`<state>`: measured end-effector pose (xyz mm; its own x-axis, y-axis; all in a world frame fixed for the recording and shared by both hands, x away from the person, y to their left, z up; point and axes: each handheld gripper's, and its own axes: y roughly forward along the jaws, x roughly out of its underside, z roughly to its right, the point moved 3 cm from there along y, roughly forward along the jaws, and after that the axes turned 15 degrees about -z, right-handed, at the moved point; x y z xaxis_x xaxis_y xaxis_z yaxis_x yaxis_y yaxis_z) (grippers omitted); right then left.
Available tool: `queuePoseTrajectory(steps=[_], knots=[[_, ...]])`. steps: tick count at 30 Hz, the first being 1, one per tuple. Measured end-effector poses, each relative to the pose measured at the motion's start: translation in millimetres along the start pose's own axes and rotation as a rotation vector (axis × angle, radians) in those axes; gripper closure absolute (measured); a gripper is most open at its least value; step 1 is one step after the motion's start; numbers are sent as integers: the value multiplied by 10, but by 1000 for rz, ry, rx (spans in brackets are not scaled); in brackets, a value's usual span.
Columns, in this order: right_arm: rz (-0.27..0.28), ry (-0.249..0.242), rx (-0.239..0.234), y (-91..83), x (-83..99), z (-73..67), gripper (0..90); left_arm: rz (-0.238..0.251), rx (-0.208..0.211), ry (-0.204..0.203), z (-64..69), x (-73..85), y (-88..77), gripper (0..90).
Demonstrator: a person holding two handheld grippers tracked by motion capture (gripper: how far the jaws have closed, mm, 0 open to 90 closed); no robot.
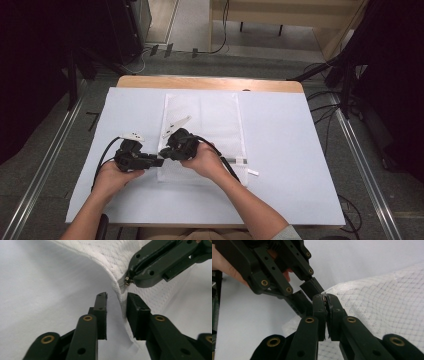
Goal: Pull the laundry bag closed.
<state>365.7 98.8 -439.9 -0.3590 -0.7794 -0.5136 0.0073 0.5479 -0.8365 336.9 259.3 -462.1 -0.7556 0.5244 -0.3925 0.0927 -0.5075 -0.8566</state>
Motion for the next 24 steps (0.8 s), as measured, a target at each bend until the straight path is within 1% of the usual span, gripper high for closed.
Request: queuePoseTrajectory(steps=[3,8,9,11,12,15,18,21,22,24], knots=[[2,-10,-11,0,-4,-9,884,-1,11,2,-10,-2,-2,754],[0,-17,-24,2,-6,-19,884,-2,15,17,-5,-4,3,800],[-2,-19,-27,0,-5,-22,884,-2,15,20,-4,-4,4,826],[-6,-19,-32,0,-3,-25,884,-5,16,23,3,-9,5,836],[-7,-25,-31,2,-2,-23,884,-7,15,26,6,-10,5,865],[-10,-22,-36,0,3,-17,884,-21,18,32,10,-9,-1,875],[-19,-29,-31,6,12,-8,884,-30,13,39,22,-13,0,881],[-24,-34,-15,18,23,5,885,-28,18,32,28,-15,-4,885],[-24,-34,-15,18,23,5,885,-32,23,25,25,-16,-6,885],[-25,-35,-14,29,28,15,886,-37,20,23,24,-16,-6,887]])
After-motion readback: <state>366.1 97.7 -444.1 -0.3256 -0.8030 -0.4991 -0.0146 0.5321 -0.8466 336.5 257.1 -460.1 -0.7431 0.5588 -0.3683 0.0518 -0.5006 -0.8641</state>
